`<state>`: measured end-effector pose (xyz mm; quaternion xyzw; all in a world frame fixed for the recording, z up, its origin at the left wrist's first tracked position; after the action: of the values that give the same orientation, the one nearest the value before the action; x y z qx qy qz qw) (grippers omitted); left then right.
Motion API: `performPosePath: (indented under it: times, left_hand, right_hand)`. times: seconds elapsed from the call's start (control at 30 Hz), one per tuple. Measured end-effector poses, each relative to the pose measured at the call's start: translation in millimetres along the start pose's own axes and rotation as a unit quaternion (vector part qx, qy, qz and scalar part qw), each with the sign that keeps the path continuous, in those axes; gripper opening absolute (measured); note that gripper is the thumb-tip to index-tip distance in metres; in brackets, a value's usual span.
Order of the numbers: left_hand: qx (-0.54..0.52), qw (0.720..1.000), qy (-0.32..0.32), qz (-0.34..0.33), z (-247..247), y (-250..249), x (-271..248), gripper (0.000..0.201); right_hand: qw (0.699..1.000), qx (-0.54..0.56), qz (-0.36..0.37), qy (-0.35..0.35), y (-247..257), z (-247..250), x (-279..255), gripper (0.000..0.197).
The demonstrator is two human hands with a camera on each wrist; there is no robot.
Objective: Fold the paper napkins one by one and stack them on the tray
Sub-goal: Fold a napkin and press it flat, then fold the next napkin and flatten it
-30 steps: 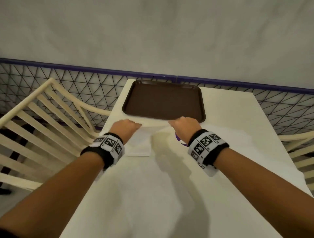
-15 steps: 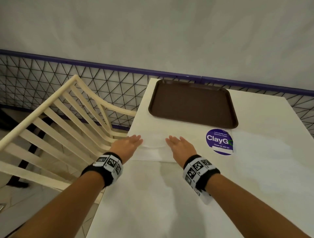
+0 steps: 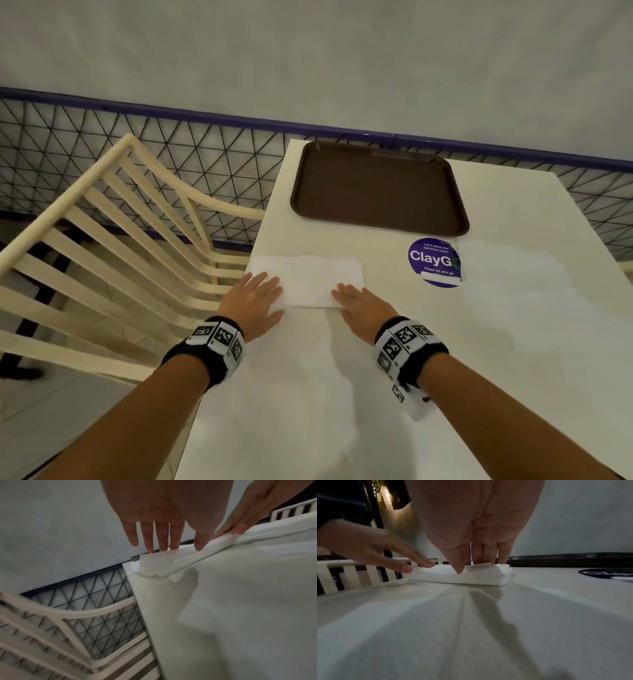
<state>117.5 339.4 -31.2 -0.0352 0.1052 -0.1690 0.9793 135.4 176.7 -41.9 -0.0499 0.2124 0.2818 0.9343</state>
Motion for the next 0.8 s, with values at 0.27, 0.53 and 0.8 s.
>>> performPosePath:
  times: [0.27,0.53,0.8]
  left_hand:
    - [-0.032,0.973,0.057,-0.219,-23,-128,-31,0.052]
    - [-0.042,0.961,0.184,-0.202,-61,-187,-29,0.085]
    - [-0.013,0.973,0.055,-0.223,-38,-211,-3,0.054]
  right_hand:
    - [0.994,0.094,-0.037,0.046,-58,-42,-84,0.047]
    - [0.975,0.161,-0.124,0.094,-105,-88,-147,0.061]
    - [0.974,0.157,-0.115,0.118,-101,-101,-175,0.107]
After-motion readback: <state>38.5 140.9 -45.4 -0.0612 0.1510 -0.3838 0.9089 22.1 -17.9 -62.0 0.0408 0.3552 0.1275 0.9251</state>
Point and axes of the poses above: each hand's wrist, its own x-axis towards the middle knuckle, its own z-axis out of the back of the hand, y = z × x, the point moved 8 cm from there along x, towards the middle knuckle, and after that the axes turned 8 degrees about -x, right-handed, at the moved point
